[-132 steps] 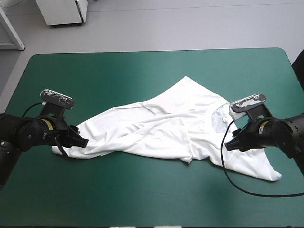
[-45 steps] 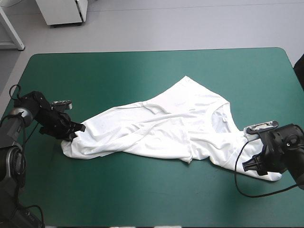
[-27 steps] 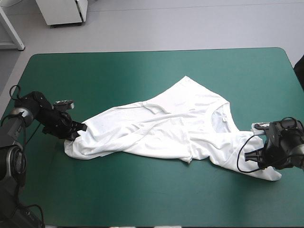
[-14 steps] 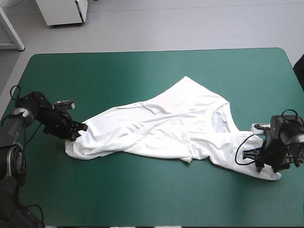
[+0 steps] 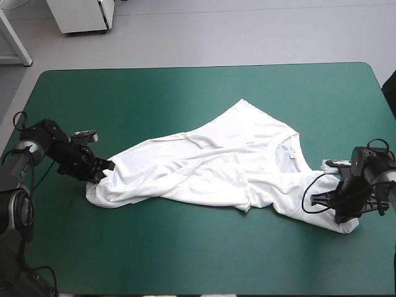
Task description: Fold the cloth
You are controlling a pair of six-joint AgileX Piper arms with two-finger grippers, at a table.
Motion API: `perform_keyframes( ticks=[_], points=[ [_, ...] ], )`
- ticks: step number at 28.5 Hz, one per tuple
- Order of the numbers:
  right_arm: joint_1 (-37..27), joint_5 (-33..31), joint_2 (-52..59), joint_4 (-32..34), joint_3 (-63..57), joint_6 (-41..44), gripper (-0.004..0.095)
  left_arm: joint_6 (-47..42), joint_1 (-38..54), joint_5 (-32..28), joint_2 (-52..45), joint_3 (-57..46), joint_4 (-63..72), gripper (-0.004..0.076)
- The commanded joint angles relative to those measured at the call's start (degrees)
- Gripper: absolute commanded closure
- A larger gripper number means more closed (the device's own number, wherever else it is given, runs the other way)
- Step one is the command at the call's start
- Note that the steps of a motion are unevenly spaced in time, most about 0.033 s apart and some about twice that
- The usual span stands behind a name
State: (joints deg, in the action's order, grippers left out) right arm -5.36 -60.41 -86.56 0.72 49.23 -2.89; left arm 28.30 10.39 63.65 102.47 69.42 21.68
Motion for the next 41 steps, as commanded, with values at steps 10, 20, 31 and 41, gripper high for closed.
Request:
perform_keyframes(
  ticks=[10,20,31,41],
  points=[
    [0.11,1.32,5.23,-17.06,21.58,-4.97,0.0925,1.67,-0.49,6.35,-20.94,8.22,5.83,0.0746],
    [0.25,1.34,17.03,-28.92,53.05,-6.22,0.0925,1.01,-0.49,4.57,-33.94,27.12,13.35,0.0746],
    [12.04,2.98,24.64,-33.52,70.2,-12.24,0.0924,0.79,-1.18,3.32,-41.64,43.24,12.46,0.0746],
    [16.34,2.7,31.06,-17.22,67.96,-5.58,0.0925,-8.17,-7.58,3.06,-47.19,47.3,-2.21,0.0746]
  ],
)
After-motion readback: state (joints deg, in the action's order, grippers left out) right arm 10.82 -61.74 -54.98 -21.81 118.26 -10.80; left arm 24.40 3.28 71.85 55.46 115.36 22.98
